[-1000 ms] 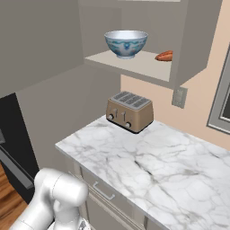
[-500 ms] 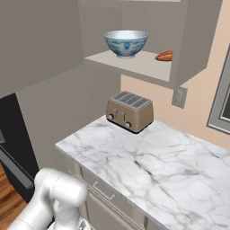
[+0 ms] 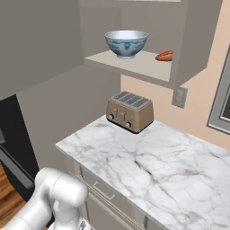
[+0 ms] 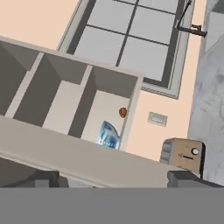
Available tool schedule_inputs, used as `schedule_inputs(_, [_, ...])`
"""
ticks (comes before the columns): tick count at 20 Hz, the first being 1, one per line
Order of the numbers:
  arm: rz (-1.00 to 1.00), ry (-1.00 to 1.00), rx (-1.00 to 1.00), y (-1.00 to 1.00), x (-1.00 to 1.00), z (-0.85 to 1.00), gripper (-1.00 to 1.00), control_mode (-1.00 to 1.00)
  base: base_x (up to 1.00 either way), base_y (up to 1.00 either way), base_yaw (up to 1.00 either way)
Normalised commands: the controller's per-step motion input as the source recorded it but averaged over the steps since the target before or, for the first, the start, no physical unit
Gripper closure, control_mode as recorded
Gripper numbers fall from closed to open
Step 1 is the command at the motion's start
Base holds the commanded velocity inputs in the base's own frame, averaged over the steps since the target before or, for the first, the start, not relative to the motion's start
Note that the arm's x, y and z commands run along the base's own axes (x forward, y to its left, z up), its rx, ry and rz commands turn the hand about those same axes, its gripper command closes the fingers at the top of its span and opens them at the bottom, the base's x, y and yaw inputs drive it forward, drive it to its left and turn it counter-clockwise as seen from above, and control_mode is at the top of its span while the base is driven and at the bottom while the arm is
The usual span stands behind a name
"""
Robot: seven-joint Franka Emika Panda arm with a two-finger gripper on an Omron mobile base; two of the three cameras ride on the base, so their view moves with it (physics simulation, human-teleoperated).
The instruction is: Pick the mug and place it in the sink. Pick the bowl and place it in the open cabinet and then close the cabinet.
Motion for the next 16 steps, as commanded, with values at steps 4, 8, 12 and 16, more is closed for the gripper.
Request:
schedule_inputs(4, [-0.23,0.0,0.13,-0.63,0.0,0.03,-1.0,-1.0,0.0,0.0,0.0])
schedule_inputs(8, [-0.23,0.0,0.17,-0.68,0.0,0.02,-1.0,-1.0,0.0,0.0,0.0])
schedule_inputs(12, [-0.23,0.06,0.19,-0.77,0.0,0.09,-1.0,-1.0,0.0,0.0,0.0])
schedule_inputs(16, [-0.22,0.05,0.19,-0.82,0.0,0.13,-1.0,-1.0,0.0,0.0,0.0])
